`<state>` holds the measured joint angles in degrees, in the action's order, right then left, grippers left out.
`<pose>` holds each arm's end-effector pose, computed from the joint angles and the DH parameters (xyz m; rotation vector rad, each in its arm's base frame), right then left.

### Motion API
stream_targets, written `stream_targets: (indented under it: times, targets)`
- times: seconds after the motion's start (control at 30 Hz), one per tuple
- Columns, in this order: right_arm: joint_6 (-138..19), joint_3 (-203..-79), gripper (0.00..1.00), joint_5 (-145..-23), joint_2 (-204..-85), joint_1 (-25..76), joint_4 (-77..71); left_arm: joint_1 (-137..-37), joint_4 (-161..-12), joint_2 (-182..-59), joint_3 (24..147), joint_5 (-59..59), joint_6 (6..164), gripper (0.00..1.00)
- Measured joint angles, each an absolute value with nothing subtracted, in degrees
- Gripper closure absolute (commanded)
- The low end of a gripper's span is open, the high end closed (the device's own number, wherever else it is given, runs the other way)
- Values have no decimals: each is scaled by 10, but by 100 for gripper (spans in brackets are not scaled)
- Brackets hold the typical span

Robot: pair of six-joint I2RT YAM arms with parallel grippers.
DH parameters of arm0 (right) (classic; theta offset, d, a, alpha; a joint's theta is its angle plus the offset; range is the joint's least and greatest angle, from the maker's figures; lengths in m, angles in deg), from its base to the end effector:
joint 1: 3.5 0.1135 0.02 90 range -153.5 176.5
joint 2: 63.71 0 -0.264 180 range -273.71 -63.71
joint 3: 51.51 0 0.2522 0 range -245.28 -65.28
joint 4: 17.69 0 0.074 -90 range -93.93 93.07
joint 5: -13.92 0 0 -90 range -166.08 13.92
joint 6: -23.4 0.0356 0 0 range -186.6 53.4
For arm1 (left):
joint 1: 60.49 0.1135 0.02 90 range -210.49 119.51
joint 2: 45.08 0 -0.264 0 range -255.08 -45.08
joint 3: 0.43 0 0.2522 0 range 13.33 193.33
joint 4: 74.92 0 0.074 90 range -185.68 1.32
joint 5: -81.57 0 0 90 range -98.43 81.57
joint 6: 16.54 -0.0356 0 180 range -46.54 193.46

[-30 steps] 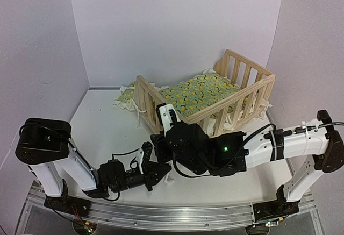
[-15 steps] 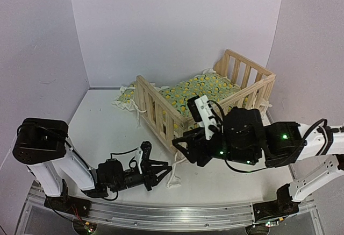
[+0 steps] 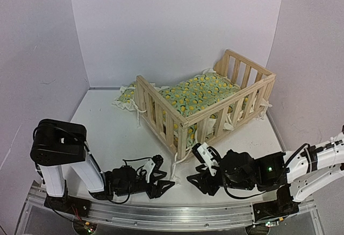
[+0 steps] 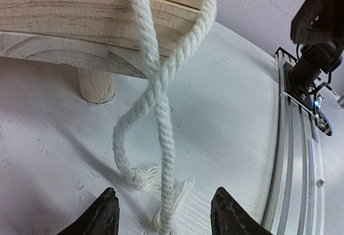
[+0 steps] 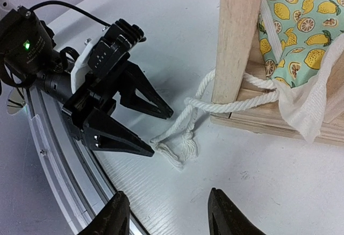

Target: Set up the pet bed

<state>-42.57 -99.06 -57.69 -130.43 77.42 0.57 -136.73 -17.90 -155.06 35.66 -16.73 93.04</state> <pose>0.0489 0.2347 0.2077 -0.9177 2.0734 0.6625 0.0727 -0.2753 0.0876 0.8494 1.8010 -0.9978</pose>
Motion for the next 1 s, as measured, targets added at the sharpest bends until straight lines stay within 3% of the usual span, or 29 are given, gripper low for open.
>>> stream_targets:
  times: [0.33,0.53,0.7,1.0]
  targets:
    - [-441,-894,44,-528,-1428,774,-238,-1367,-206,-1567,378,-182,962,59]
    - [-474,-892,52,-509,-1557,768,-400,-1366,-232,-1572,380,-175,976,66]
    - [-483,-897,52,-504,-1644,766,-469,-1366,-233,-1572,380,-173,983,80]
    - [-492,-924,52,-474,-1702,765,-551,-1366,-235,-1571,379,-172,989,88]
